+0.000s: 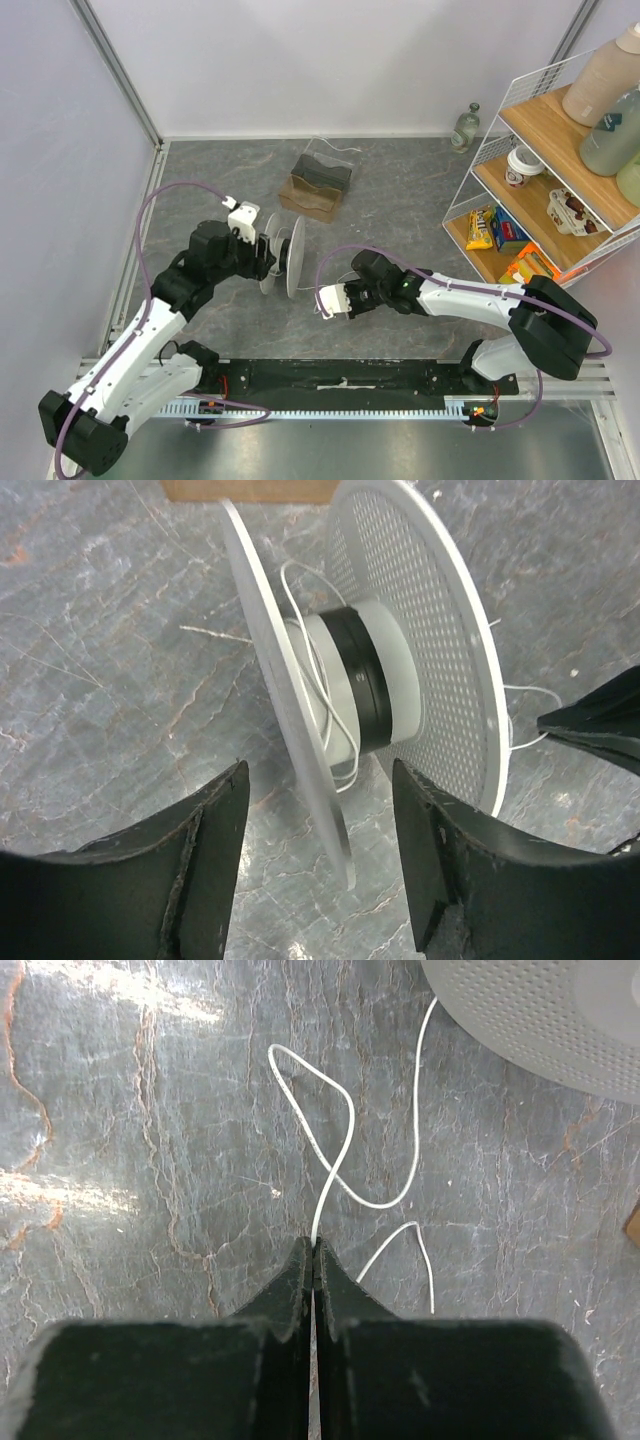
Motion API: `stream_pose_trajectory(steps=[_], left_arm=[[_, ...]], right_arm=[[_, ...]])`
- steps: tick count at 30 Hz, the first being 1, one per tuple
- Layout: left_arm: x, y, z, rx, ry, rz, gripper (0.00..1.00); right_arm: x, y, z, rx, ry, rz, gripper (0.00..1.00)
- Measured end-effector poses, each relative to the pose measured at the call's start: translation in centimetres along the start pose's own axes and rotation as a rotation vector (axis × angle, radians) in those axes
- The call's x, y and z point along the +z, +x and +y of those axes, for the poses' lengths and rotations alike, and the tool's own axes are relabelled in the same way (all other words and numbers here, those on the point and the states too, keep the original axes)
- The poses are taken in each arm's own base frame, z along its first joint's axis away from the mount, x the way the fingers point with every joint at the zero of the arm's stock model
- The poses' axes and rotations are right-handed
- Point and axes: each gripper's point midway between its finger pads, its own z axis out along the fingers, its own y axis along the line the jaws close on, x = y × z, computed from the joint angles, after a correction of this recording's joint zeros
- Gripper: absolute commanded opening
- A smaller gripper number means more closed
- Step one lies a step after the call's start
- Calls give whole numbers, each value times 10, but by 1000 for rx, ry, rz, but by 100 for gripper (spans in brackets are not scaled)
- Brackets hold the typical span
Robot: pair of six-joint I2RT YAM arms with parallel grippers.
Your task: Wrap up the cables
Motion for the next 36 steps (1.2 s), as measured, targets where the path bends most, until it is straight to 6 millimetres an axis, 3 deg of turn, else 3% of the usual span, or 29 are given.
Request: stream_pose_trajectory(steps=[7,14,23,30,36], left_arm=[[16,28,0,26,-55,76,43],[33,29,14,30,-143,72,43],[47,19,14,24,-154,35,2],[49,19,15,27,-162,32,2],[46,9,22,21,-200,53,2]], right_arm=[[-1,-7,-4,-5,7,-11,0],[-1,-7,-5,-2,8,-10,0],[-1,-7,-5,-2,9,-7,0],[-3,-6,-1,6,-11,-1,0],[-30,-28,13,8,-53,-77,0]])
